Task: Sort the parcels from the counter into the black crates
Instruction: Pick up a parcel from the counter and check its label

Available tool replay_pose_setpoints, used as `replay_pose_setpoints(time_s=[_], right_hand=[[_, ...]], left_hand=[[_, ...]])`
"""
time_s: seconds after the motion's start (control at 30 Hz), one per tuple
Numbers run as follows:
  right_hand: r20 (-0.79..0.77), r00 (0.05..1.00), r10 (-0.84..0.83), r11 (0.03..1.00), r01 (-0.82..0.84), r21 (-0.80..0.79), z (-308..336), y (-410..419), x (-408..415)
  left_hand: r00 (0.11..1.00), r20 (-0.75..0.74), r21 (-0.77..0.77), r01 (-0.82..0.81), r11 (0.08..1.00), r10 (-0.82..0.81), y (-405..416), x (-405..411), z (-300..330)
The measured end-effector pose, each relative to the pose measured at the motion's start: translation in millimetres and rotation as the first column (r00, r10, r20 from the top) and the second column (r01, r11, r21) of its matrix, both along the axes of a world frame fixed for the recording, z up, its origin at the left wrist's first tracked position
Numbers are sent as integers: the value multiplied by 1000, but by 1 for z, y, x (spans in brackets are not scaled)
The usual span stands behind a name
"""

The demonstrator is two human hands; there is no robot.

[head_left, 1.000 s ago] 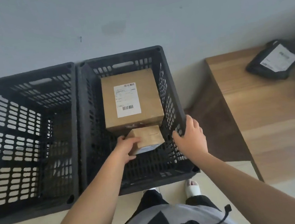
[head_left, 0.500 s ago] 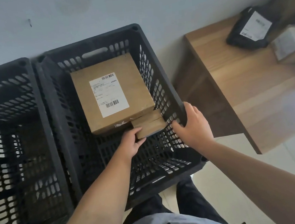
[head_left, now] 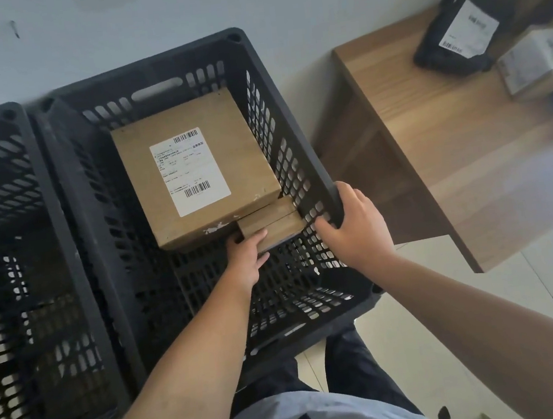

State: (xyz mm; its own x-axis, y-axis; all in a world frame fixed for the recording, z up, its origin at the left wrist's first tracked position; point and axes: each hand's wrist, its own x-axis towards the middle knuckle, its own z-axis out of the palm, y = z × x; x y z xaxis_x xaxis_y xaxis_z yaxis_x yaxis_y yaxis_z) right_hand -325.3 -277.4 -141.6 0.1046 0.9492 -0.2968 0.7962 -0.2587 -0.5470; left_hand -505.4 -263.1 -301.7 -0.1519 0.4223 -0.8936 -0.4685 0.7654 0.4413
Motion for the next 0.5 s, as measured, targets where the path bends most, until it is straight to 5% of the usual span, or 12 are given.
replay_pose_setpoints(time_s=[0.27,0.5], right_hand=[[-1,1000,-17,1000,17,20,-3,0,0],[-15,999,-42,998,43,39,-4,-1,1]], left_hand=[[983,-142,9,116,993,-113,-3,2,-1],[995,-71,10,65,998,-64,1,0,0]])
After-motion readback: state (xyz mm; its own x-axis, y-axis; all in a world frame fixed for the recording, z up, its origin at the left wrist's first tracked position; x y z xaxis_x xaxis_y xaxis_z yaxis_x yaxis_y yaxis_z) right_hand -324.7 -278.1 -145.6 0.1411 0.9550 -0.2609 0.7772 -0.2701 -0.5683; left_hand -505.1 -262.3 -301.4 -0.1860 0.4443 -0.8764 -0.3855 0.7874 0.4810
